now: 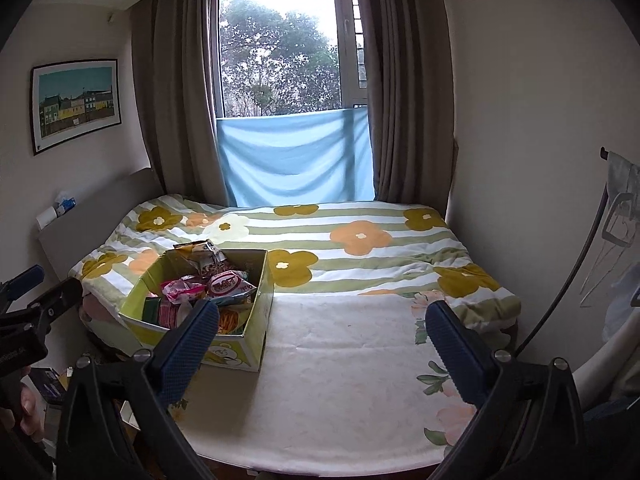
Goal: Organize snacks
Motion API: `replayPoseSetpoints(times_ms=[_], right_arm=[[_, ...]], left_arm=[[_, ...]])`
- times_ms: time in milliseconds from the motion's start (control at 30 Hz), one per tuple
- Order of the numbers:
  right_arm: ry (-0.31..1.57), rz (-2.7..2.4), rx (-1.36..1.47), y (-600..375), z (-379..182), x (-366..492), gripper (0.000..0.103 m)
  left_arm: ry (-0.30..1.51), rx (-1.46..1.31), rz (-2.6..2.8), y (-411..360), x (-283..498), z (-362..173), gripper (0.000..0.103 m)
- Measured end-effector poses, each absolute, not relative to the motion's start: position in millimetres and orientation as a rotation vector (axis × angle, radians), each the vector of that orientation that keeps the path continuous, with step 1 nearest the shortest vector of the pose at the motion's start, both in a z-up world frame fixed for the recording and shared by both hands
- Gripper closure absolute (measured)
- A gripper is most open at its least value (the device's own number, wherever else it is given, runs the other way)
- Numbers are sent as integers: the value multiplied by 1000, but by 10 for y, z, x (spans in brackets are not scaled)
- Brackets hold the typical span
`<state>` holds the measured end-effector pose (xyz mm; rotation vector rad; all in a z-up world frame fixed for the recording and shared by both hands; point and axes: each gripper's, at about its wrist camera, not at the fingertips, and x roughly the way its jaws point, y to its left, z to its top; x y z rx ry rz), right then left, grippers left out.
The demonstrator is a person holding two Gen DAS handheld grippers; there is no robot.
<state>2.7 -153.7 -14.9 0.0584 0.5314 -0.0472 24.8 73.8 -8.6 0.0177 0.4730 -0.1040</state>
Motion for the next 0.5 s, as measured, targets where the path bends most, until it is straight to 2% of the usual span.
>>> replayPoseSetpoints(times_ms=[500], right_arm=[[531,-65,45,-1480,-160,59,0]], left_arm=[[481,13,-110,706,270,-113,0]])
